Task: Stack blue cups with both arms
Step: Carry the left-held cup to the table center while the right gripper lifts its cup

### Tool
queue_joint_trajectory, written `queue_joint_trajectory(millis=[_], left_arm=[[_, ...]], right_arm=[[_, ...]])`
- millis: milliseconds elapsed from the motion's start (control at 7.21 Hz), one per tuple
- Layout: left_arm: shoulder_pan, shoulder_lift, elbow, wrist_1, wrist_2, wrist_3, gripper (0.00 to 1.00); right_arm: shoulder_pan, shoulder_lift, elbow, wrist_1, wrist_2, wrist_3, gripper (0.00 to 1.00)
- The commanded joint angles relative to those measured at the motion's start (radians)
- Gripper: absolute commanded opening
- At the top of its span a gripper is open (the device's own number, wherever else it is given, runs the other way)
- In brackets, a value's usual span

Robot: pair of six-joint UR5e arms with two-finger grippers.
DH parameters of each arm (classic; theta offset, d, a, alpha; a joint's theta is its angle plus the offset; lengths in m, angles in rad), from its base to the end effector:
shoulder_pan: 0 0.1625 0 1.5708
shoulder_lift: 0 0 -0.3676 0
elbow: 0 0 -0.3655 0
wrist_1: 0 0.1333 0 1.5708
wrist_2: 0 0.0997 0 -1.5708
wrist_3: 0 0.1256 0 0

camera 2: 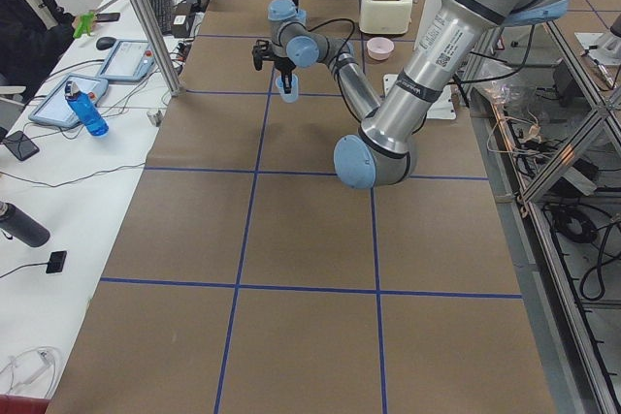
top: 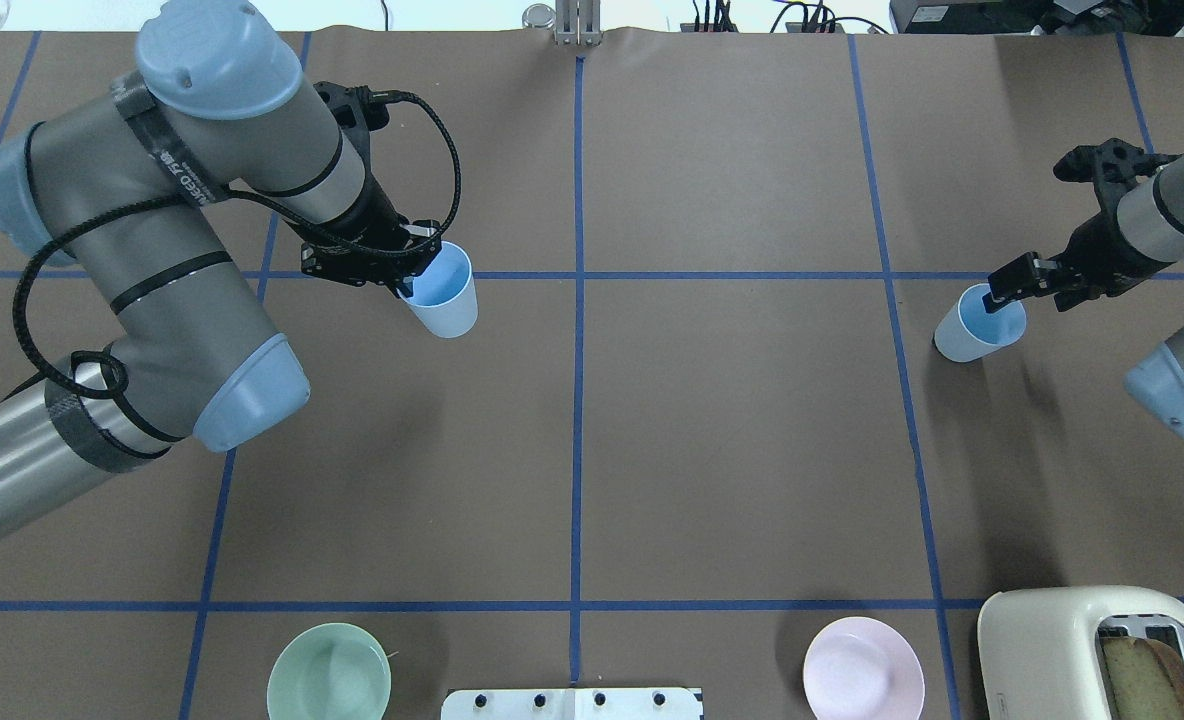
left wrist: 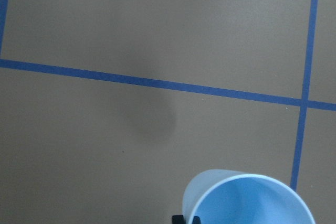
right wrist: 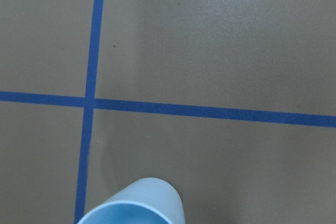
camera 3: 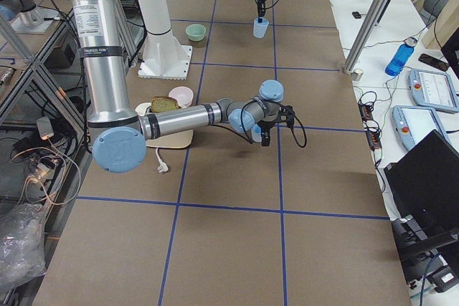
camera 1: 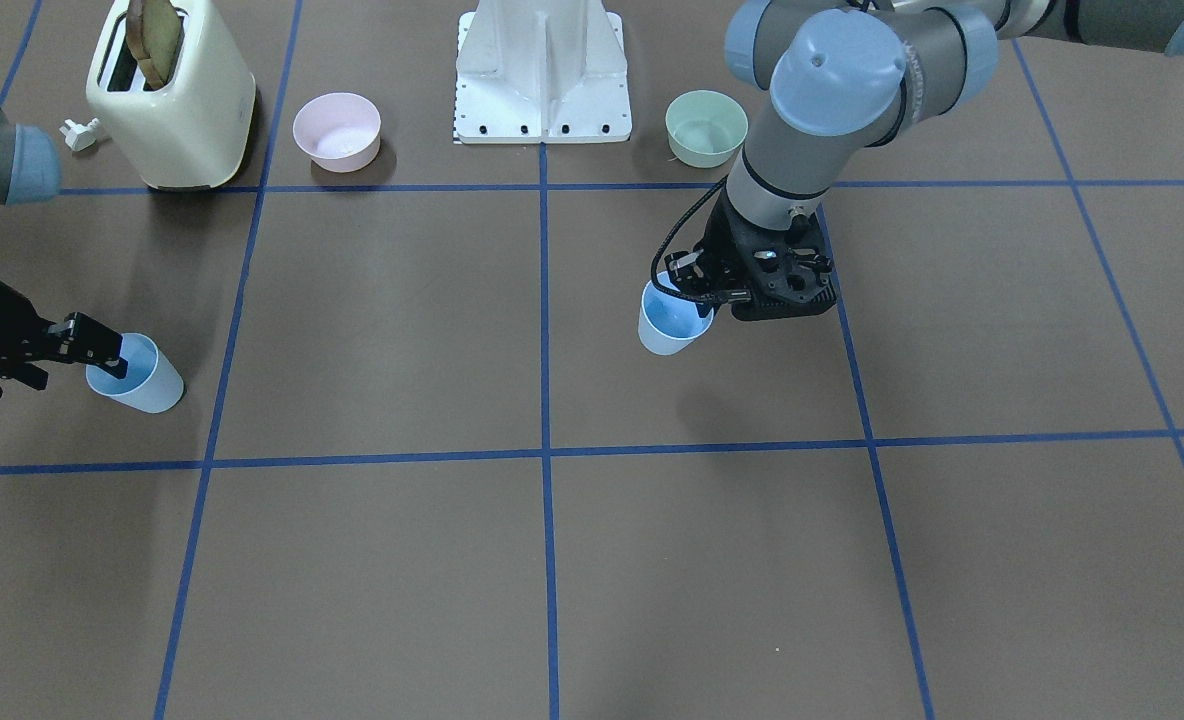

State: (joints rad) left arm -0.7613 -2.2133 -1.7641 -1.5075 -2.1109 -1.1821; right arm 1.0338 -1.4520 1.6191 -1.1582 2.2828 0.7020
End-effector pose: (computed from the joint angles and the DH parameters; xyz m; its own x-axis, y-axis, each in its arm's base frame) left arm 0.3956 -0.4719 0.1932 0.6056 -0.1281 -0.7854 0.1106 0.9909 -0.0763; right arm -0.2319 -0.4898 0.4917 0.6333 -0.0663 0.7711 0.0250 0.9976 0.0653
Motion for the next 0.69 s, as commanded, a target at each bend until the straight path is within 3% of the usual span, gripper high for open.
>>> queue_joint_trajectory(millis=[0, 139, 416, 554], left_arm=[[0.000, -0.003, 0.006, 0.001, 0.000, -0.001, 0.00], [0.002, -0.005, 0.009, 0.001, 0.000, -0.001, 0.00], [0.020, -0.029, 0.020, 0.003, 0.006, -0.013, 0.00], [0.071, -0.076, 0.058, 0.001, 0.056, -0.081, 0.00]], right_arm=[[-0.011, -0.001, 0.002, 0.002, -0.002, 0.001, 0.13], [-0.020, -0.005, 0.007, 0.002, -0.009, 0.002, 0.00], [-0.024, 0.004, 0.013, -0.001, -0.013, 0.001, 0.00], [-0.023, 0.011, 0.031, -0.018, 0.007, 0.001, 0.00]])
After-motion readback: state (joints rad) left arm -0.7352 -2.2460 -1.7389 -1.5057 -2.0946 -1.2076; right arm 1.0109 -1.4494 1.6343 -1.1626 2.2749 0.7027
